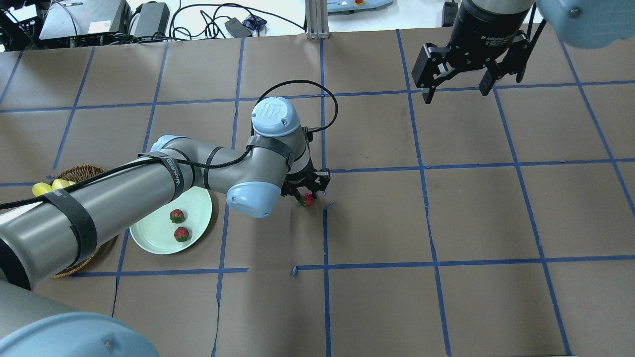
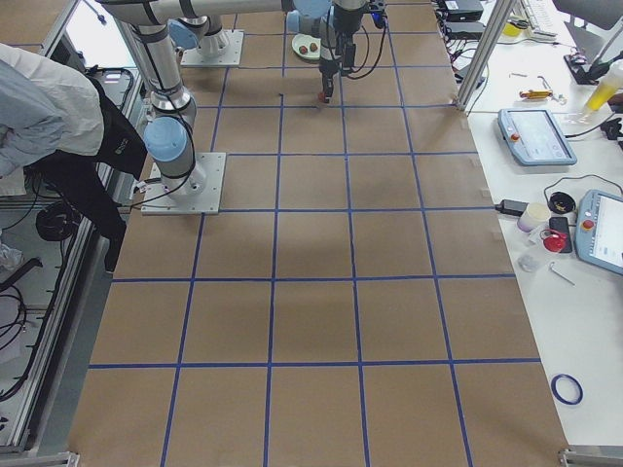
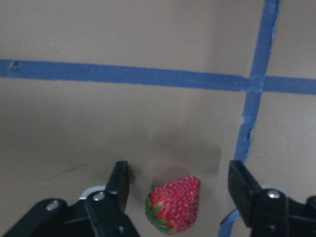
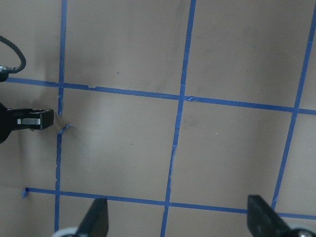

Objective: Collect all strawberries into plate
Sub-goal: 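Reach the left gripper to the last strawberry and grasp it, then lower the last strawberry onto the green plate and release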

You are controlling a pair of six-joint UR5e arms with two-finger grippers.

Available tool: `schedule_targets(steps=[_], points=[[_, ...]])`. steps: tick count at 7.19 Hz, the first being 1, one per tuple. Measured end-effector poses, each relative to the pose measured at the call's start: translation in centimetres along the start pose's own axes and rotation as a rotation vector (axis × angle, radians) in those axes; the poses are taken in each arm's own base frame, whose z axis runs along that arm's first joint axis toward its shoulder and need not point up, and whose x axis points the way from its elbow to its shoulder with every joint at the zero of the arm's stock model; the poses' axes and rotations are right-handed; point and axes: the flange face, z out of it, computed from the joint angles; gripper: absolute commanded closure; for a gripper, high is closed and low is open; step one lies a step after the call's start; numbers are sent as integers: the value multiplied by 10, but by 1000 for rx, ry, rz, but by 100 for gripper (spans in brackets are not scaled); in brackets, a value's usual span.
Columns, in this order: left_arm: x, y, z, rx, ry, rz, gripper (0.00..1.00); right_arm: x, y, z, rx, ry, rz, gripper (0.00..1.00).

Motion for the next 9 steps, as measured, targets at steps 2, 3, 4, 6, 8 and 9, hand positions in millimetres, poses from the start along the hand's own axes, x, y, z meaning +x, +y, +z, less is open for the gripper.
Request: schedule_targets(steps=[2, 3, 4, 6, 8, 9], points=[[-5, 2, -10, -6, -26, 23, 100, 0, 0, 0, 0, 0, 0, 0], [-19, -3, -19, -6, -81, 65, 100, 0, 0, 0, 0, 1, 0, 0], [-48, -13, -31, -24, -136, 104, 100, 0, 0, 0, -1, 0, 0, 0], [-125, -34, -61, -90, -166, 166, 100, 0, -1, 1, -2, 0, 0, 0], [-193, -41, -73, -158, -175, 217, 78, -1, 0, 1, -3, 0, -1, 0], [-208, -36, -68, -185, -175, 219, 1, -1, 0, 1, -3, 0, -1, 0]])
